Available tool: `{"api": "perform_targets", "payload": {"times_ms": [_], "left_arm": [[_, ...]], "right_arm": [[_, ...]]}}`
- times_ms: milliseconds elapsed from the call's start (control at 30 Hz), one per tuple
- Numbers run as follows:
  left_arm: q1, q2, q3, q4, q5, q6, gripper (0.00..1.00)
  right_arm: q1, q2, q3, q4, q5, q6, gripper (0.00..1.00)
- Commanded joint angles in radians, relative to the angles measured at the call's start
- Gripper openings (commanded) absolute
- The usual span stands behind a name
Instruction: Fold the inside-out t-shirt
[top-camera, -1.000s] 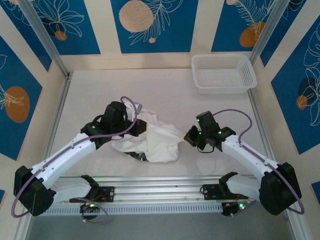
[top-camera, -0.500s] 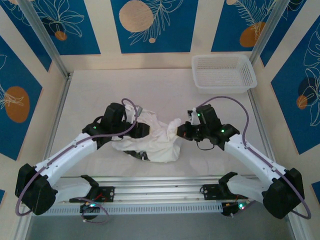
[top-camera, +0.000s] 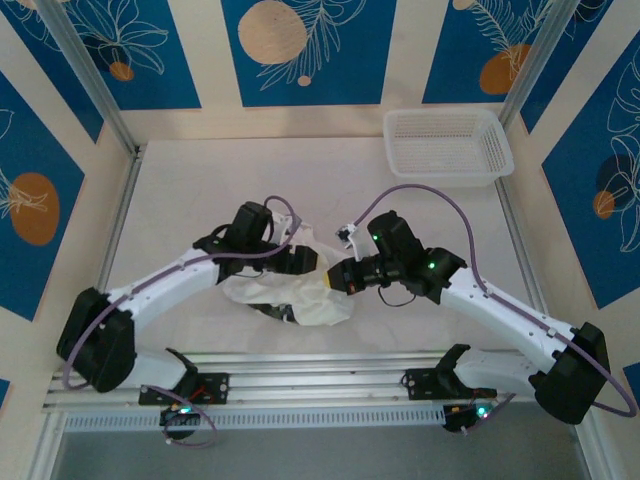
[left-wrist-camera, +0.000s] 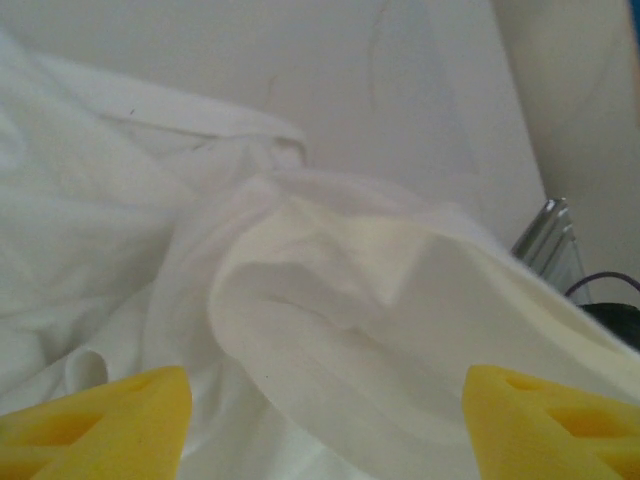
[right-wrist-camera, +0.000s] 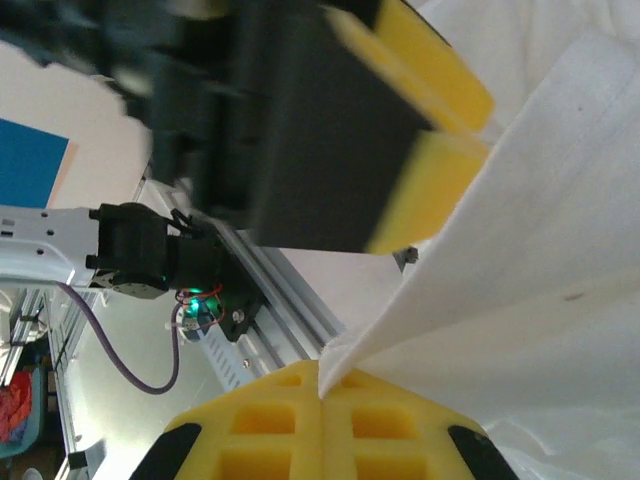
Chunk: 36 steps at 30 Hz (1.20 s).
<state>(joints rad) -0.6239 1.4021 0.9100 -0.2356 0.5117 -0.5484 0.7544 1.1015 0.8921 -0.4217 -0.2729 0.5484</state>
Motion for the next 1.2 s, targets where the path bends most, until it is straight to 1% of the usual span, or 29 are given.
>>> {"api": "perform_targets", "payload": {"times_ms": [0,33,67,133,167,200,233,300,333,400,467,533,600,667,700,767,800,833,867,900,933,967,1000,1033,1067,1100,1133,1167], "left_arm": [[-0.005,0.049,0.022,0.045,-0.019,-0.05,0.71],[-0.004,0.066,0.027,0.045,-0.033,-0.057,0.7],[-0.005,0.081,0.034,0.054,-0.036,-0.064,0.65],[-0.005,0.099,0.043,0.09,-0.027,-0.082,0.49],[-0.004,0.101,0.044,0.12,-0.014,-0.094,0.34],[-0.004,0.101,0.049,0.149,0.003,-0.104,0.15],[-0.002,0.1,0.058,0.161,0.016,-0.109,0.0],[0.016,0.07,0.09,0.152,0.023,-0.117,0.0],[0.029,0.045,0.11,0.138,0.024,-0.115,0.0],[0.062,-0.017,0.19,0.077,0.011,-0.091,0.0],[0.072,-0.062,0.307,-0.011,-0.012,-0.039,0.0],[0.067,-0.069,0.433,-0.044,0.017,-0.017,0.0],[0.038,-0.038,0.524,-0.032,0.058,-0.035,0.0],[-0.018,0.017,0.593,-0.008,0.076,-0.05,0.0],[-0.058,0.053,0.625,0.0,0.072,-0.051,0.0],[-0.135,0.129,0.679,0.004,0.048,-0.043,0.0],[-0.175,0.166,0.699,0.01,0.039,-0.043,0.04],[-0.202,0.191,0.704,0.032,0.039,-0.042,0.15],[-0.229,0.204,0.697,0.059,0.036,-0.036,0.31],[-0.246,0.207,0.687,0.069,0.024,-0.024,0.41],[-0.251,0.196,0.67,0.065,0.0,-0.003,0.49],[-0.249,0.174,0.649,0.054,-0.03,0.019,0.53],[-0.245,0.137,0.613,0.029,-0.085,0.058,0.56],[-0.242,0.087,0.574,-0.006,-0.167,0.102,0.58],[-0.238,0.044,0.536,-0.037,-0.243,0.137,0.59],[-0.229,-0.004,0.487,-0.071,-0.332,0.16,0.6],[-0.212,-0.048,0.436,-0.105,-0.412,0.16,0.6],[-0.188,-0.079,0.397,-0.141,-0.466,0.144,0.6]], "right_arm": [[0.008,-0.034,0.011,0.014,-0.021,-0.029,0.0],[0.007,-0.04,0.007,0.011,-0.011,-0.027,0.0],[0.006,-0.05,0.001,0.015,-0.006,-0.025,0.0],[0.006,-0.064,-0.014,0.019,0.015,-0.016,0.0],[0.004,-0.071,-0.02,0.017,0.032,-0.011,0.0],[-0.001,-0.08,-0.026,0.008,0.066,-0.002,0.0],[-0.006,-0.092,-0.031,-0.007,0.117,0.011,0.0],[-0.03,-0.127,-0.048,-0.062,0.274,0.057,0.0],[-0.052,-0.146,-0.059,-0.085,0.321,0.082,0.0],[-0.118,-0.198,-0.1,-0.098,0.336,0.123,0.0],[-0.168,-0.248,-0.139,-0.1,0.35,0.166,0.0],[-0.201,-0.287,-0.165,-0.097,0.346,0.186,0.0],[-0.214,-0.314,-0.169,-0.095,0.348,0.195,0.0],[-0.221,-0.344,-0.17,-0.094,0.368,0.206,0.0],[-0.226,-0.361,-0.169,-0.111,0.409,0.23,0.0],[-0.243,-0.388,-0.158,-0.203,0.564,0.323,0.0],[-0.265,-0.401,-0.147,-0.297,0.673,0.411,0.0],[-0.301,-0.41,-0.142,-0.387,0.754,0.484,0.0],[-0.342,-0.418,-0.143,-0.442,0.796,0.522,0.01],[-0.393,-0.423,-0.146,-0.489,0.813,0.536,0.03],[-0.452,-0.425,-0.151,-0.512,0.796,0.52,0.06],[-0.503,-0.423,-0.155,-0.525,0.763,0.499,0.16],[-0.557,-0.416,-0.151,-0.55,0.719,0.485,0.31],[-0.604,-0.413,-0.139,-0.586,0.701,0.501,0.42],[-0.635,-0.415,-0.126,-0.618,0.703,0.523,0.49],[-0.659,-0.427,-0.111,-0.637,0.705,0.527,0.53],[-0.67,-0.449,-0.098,-0.629,0.702,0.514,0.54],[-0.669,-0.471,-0.092,-0.6,0.687,0.495,0.55]]}}
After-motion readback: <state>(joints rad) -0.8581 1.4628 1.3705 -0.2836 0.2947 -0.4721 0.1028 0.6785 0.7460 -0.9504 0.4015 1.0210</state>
